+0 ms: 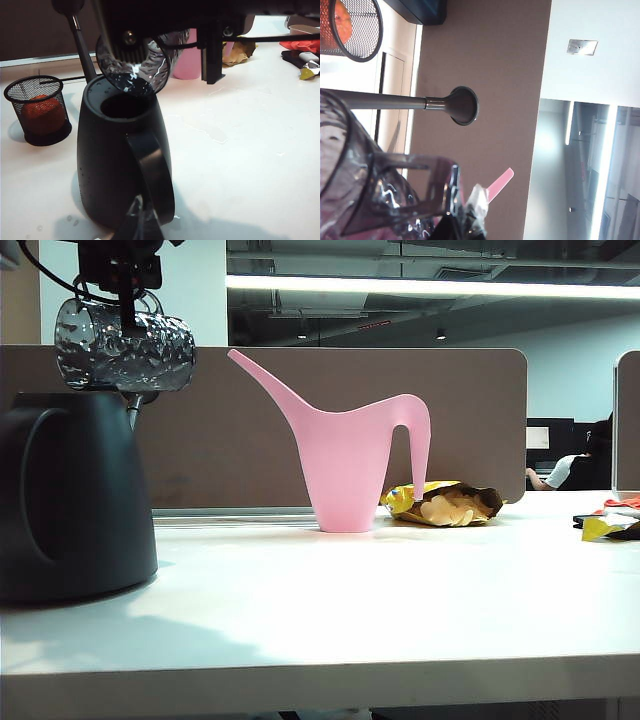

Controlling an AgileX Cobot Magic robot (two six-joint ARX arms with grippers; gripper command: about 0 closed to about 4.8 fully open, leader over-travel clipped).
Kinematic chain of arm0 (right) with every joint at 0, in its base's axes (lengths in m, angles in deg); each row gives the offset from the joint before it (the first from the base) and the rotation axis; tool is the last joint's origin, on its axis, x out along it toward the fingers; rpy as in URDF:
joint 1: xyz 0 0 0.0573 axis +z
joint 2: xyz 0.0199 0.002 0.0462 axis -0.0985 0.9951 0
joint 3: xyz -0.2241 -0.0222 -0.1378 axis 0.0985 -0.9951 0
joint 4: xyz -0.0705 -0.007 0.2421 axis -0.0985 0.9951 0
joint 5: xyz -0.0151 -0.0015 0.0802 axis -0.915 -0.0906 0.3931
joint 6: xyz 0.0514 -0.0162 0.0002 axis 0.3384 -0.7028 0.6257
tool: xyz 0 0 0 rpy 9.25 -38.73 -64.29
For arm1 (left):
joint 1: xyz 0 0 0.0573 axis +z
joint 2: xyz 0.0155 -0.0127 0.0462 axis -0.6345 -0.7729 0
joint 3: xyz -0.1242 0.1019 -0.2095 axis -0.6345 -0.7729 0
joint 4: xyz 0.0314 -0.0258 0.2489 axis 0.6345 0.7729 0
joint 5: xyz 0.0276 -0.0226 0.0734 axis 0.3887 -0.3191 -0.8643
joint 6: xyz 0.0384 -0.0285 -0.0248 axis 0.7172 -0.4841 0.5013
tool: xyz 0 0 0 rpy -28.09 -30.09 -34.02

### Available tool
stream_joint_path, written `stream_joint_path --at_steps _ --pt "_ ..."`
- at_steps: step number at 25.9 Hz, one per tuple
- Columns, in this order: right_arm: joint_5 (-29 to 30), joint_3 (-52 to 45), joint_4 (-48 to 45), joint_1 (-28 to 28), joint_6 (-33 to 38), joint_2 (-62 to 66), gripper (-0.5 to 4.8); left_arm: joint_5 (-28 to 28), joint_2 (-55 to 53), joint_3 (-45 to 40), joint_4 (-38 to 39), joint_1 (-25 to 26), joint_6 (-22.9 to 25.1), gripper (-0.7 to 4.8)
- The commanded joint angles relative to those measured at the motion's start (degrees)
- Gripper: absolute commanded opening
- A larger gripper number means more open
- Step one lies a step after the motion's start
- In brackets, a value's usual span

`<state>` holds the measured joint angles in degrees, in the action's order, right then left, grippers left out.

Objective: Pour the water from the cup into the kettle.

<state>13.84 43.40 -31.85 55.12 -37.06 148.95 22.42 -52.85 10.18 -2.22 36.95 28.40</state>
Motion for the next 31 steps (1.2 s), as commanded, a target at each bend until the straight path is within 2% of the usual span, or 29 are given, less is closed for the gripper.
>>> stream_joint_path --at_steps 1,10,17,20,22,23,24,27,31 --pt "-0.7 0.2 -1.6 0.1 0.3 -0.3 -0.04 0.0 0.0 0.4 -0.6 0.0 0.2 -0.05" --pt "-2.7 0.2 -2.6 -1.0 4.3 -3.0 -0.04 0.0 0.0 0.4 -0.6 0.0 0.2 -0.05" --pt "-4.1 0.2 2.2 -5.0 17.9 -10.0 -0.04 0.0 0.0 0.4 -0.6 0.0 0.2 -0.05" --pt "-4.1 0.2 6.2 -7.5 25.2 -12.5 -0.04 0.0 0.0 0.4 -0.6 0.0 0.2 -0.05" --pt "-3.6 0.2 11.5 -11.6 37.1 -15.3 -0.04 0.0 0.0 0.4 -0.6 0.0 0.2 -0.05" --pt "-1.6 0.2 14.8 -14.0 43.5 -16.5 -0.04 0.0 0.0 0.4 -0.6 0.0 0.2 -0.05" --pt "-0.4 0.2 16.3 -15.1 46.6 -17.0 -0.04 0.0 0.0 0.4 -0.6 0.0 0.2 -0.05" --pt "7.1 0.1 23.6 -21.2 61.6 -18.4 -0.04 0.0 0.0 0.4 -0.6 0.0 0.2 -0.05" --pt "12.7 -0.5 26.6 -25.3 69.7 -18.4 -0.04 0.0 0.0 0.4 -0.6 0.0 0.2 -0.05"
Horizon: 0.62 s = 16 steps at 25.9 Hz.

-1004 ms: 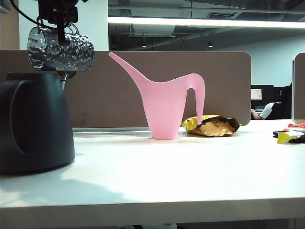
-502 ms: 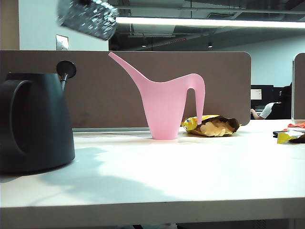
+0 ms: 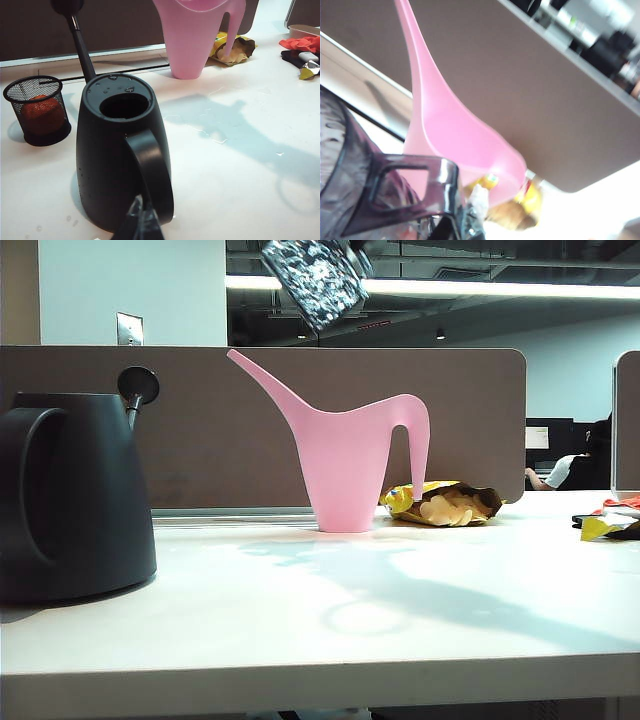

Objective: Pour the water from the cup into the kettle.

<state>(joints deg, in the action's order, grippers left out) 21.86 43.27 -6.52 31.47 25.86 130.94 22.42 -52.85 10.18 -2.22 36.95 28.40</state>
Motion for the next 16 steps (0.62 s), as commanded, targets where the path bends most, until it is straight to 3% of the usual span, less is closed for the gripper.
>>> stream_joint_path --at_steps 1,5,11,16 --pt "6.1 -0.9 1.2 -2.3 8.2 -0.4 -0.04 0.0 0.0 0.4 -0.6 0.0 0.2 -0.05" --pt "10.4 -7.2 -1.4 -4.7 14.6 -1.2 -0.04 0.0 0.0 0.4 -0.6 0.0 0.2 -0.05" --pt "12.0 -16.7 -8.8 -5.5 16.8 -1.9 -0.04 0.0 0.0 0.4 -0.6 0.0 0.2 -0.05" --pt "17.3 -27.2 -20.1 -8.5 26.4 -1.9 -0.04 0.0 0.0 0.4 -0.6 0.0 0.1 -0.05"
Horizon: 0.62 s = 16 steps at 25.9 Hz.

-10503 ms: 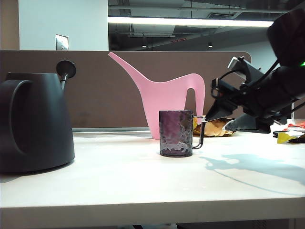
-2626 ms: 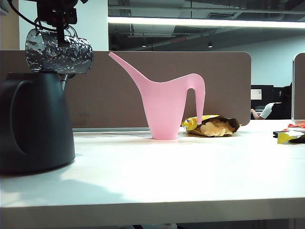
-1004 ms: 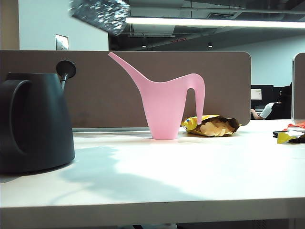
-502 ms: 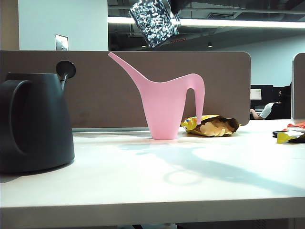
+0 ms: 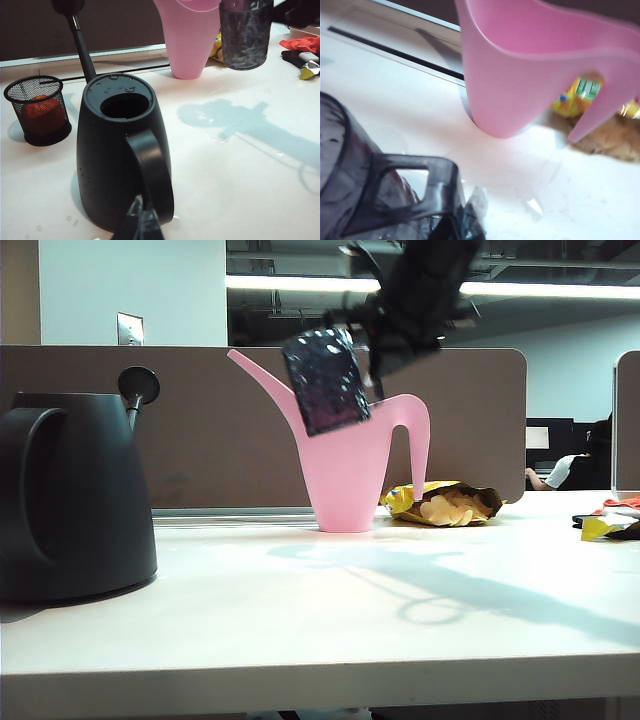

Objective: Pour the water from the cup into the kettle.

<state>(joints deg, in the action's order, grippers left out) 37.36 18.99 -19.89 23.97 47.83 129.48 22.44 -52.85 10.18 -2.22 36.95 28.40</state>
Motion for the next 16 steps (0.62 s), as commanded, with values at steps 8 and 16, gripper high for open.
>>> stream_joint_path --at_steps 8,16 --pt "3.9 -15.9 -24.7 -2.2 7.8 -0.4 -0.04 0.0 0.0 0.4 -0.6 0.0 0.1 -0.05" --pt "5.4 -23.0 -33.5 -3.7 13.8 1.3 -0.04 0.0 0.0 0.4 -0.7 0.0 0.0 -0.05"
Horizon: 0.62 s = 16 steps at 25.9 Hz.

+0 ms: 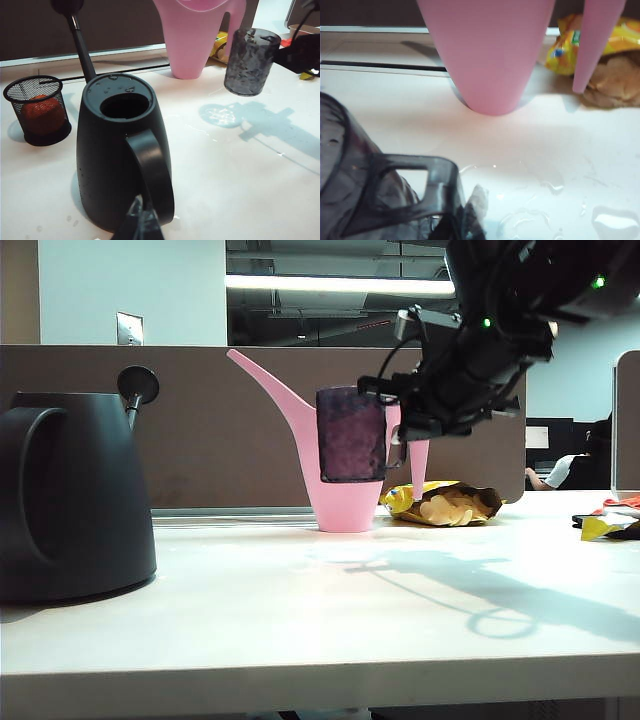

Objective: Pour the water from the cup into the kettle.

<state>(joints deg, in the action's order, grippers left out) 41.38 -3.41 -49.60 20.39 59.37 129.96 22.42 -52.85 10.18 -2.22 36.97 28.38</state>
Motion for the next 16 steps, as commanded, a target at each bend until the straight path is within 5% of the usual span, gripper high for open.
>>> stream_joint_path --at_steps 1,16 --pt "1.6 -1.0 -4.9 -0.2 2.8 1.3 -0.04 0.0 0.0 0.4 -0.7 0.0 0.0 -0.05" --pt "0.6 -1.0 -12.8 -0.2 4.6 12.4 -0.04 0.0 0.0 0.3 -0.6 0.0 0.0 -0.05"
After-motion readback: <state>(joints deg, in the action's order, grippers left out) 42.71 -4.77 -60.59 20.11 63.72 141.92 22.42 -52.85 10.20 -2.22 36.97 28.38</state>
